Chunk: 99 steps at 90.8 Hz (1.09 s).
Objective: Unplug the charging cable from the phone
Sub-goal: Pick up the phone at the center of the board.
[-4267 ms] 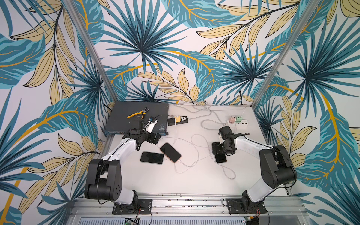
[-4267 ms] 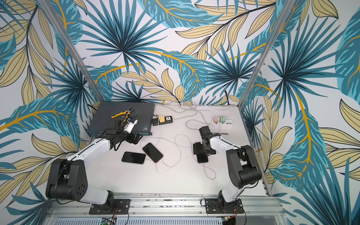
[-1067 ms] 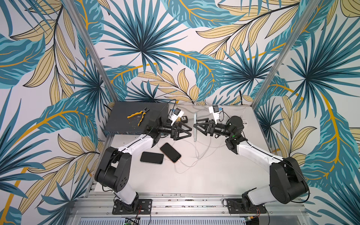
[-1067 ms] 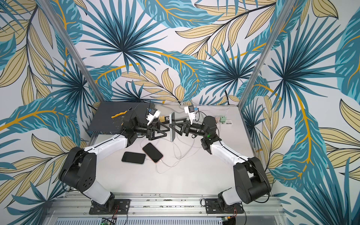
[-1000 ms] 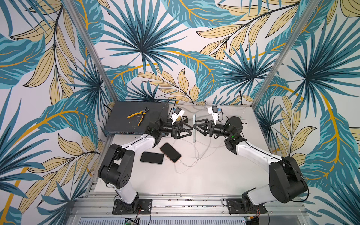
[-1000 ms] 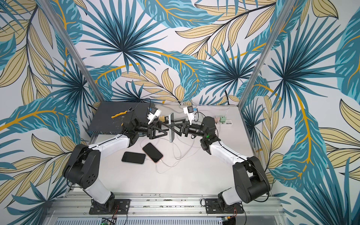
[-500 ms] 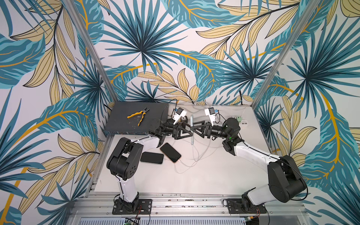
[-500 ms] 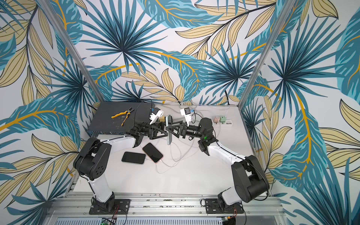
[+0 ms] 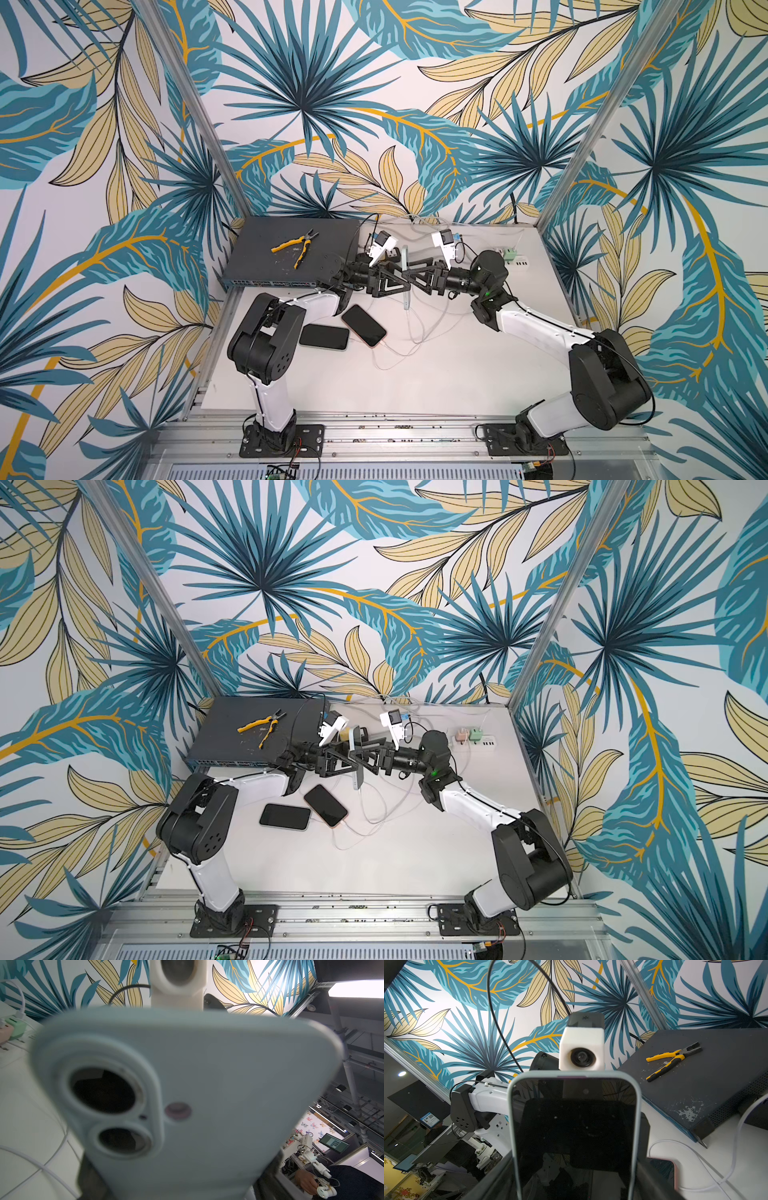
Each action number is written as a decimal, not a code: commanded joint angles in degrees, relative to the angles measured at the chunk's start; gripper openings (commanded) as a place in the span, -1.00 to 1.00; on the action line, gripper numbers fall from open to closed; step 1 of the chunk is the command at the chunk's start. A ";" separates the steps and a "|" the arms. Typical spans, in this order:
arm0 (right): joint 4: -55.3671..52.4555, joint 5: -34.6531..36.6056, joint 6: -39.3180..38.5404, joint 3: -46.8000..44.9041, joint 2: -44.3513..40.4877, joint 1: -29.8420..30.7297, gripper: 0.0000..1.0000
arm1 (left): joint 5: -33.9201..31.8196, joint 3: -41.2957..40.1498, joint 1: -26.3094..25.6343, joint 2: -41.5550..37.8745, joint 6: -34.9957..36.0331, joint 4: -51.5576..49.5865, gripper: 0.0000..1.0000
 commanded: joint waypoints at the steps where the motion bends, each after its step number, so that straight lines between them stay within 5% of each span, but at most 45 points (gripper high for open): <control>1: -1.88 3.58 -2.03 1.07 -0.35 -0.27 0.19 | 1.23 -0.25 -0.66 -1.02 0.53 3.28 0.58; 24: -5.11 4.88 -4.19 1.41 -1.37 -0.40 0.43 | 0.96 -0.21 -0.66 -1.10 0.89 3.28 0.04; 41: -12.93 7.05 -10.23 1.60 -5.26 -1.72 0.85 | 0.67 -0.28 -0.38 -1.19 1.32 3.28 -0.76; 58: -16.43 6.08 -13.96 -0.87 -10.09 -3.86 0.96 | -0.19 -0.85 1.07 -1.69 1.91 3.28 -0.79; 99: -23.84 4.84 -23.09 -10.99 -15.79 -2.96 0.59 | -1.23 -0.69 3.79 -1.87 2.44 3.28 -0.71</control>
